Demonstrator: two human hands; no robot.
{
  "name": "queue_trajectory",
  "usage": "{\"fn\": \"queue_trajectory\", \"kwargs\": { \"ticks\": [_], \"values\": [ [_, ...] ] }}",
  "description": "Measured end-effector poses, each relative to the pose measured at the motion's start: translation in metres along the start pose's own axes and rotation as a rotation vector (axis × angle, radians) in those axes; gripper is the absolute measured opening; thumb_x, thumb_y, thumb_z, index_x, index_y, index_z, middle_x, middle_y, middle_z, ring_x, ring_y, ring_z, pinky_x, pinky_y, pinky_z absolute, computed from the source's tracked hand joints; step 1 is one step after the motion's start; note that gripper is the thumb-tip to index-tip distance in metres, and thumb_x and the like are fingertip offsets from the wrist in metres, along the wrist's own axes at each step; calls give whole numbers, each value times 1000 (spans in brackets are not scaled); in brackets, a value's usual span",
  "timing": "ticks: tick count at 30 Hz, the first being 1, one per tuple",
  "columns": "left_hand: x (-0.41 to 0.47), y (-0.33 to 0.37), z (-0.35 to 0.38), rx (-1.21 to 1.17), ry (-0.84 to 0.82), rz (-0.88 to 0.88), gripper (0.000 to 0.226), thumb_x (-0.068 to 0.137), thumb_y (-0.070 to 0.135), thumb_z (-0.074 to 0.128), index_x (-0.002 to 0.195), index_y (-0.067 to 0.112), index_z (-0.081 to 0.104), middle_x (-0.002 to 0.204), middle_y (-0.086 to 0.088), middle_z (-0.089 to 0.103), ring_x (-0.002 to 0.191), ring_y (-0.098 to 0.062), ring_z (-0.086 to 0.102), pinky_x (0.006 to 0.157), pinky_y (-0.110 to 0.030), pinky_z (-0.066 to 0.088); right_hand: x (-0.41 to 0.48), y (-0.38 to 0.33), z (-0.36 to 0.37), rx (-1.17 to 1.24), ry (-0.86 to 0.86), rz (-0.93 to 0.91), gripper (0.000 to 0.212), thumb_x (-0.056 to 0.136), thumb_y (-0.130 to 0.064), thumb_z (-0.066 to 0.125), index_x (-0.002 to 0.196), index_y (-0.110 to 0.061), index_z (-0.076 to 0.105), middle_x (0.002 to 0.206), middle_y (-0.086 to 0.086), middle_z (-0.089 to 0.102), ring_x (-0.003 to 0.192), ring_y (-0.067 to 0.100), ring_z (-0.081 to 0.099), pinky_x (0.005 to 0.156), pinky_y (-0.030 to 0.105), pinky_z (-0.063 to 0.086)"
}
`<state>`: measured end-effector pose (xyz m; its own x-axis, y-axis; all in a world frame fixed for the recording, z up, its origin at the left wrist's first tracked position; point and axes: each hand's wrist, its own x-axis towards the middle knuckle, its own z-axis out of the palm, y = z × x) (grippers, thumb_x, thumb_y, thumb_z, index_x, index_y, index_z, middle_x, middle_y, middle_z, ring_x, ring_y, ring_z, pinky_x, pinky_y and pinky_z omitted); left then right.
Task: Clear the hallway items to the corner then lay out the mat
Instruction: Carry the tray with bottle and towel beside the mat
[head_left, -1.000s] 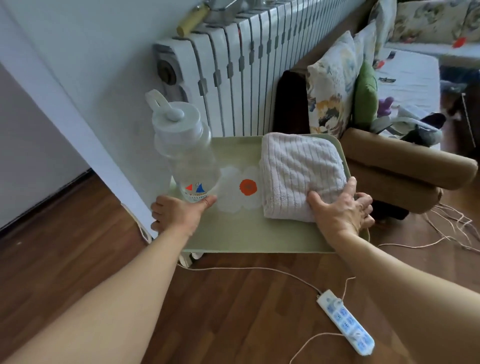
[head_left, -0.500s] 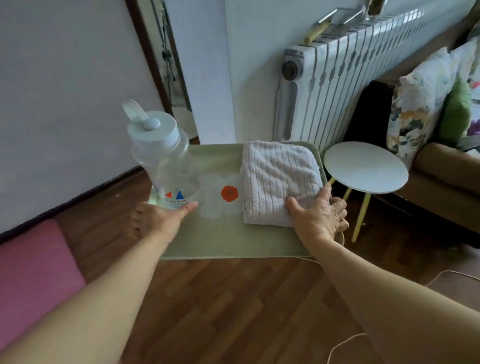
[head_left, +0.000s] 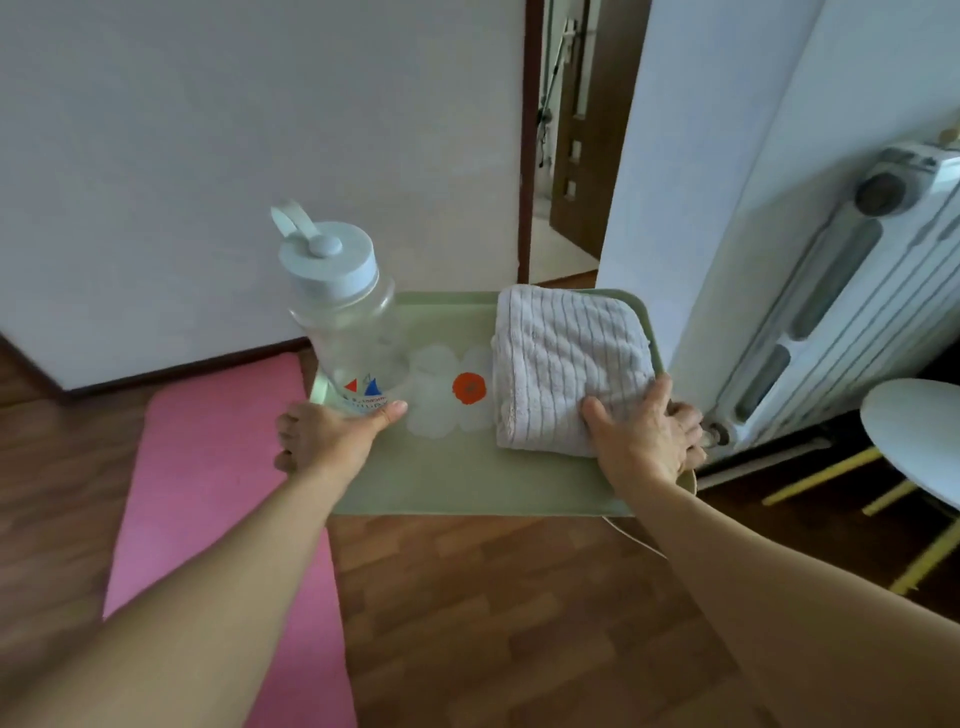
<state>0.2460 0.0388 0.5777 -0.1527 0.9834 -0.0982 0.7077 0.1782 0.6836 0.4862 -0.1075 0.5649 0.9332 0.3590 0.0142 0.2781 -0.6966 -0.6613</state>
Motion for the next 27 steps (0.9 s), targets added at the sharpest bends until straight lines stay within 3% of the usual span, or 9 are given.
{"fn": "queue_trajectory", "kwargs": {
  "ticks": [7, 18, 22, 27],
  "values": [
    [57, -31, -25, -3, 20, -76, 119, 37, 77, 74, 130, 9, 43, 133, -15, 46, 123, -39, 41, 104, -53, 27, -3, -54, 57, -16, -91, -97, 85, 68, -63, 56, 136, -27, 20, 130, 15, 31, 124, 37, 29, 106, 51, 19],
    [160, -16, 9, 7, 111, -226, 142, 31, 85, 67, 141, 4, 30, 146, -22, 32, 132, -42, 32, 107, -56, 24, 86, -134, 162, -46, -179, -189, 89, 66, -64, 56, 138, -28, 19, 132, 19, 31, 125, 38, 27, 104, 52, 18],
    [207, -2, 26, 9, 208, -276, 147, 38, 76, 75, 143, -4, 10, 150, -25, 19, 138, -41, 22, 109, -55, 21, 119, -163, 202, -68, -214, -207, 90, 67, -65, 56, 139, -29, 17, 132, 19, 30, 124, 38, 29, 105, 52, 19],
    [267, 6, 52, -1, 217, -304, 146, 41, 74, 75, 144, -4, 8, 151, -25, 16, 139, -41, 18, 110, -57, 20, 157, -197, 254, -98, -232, -240, 92, 68, -66, 56, 142, -27, 16, 135, 20, 30, 125, 38, 29, 104, 52, 20]
  ]
}}
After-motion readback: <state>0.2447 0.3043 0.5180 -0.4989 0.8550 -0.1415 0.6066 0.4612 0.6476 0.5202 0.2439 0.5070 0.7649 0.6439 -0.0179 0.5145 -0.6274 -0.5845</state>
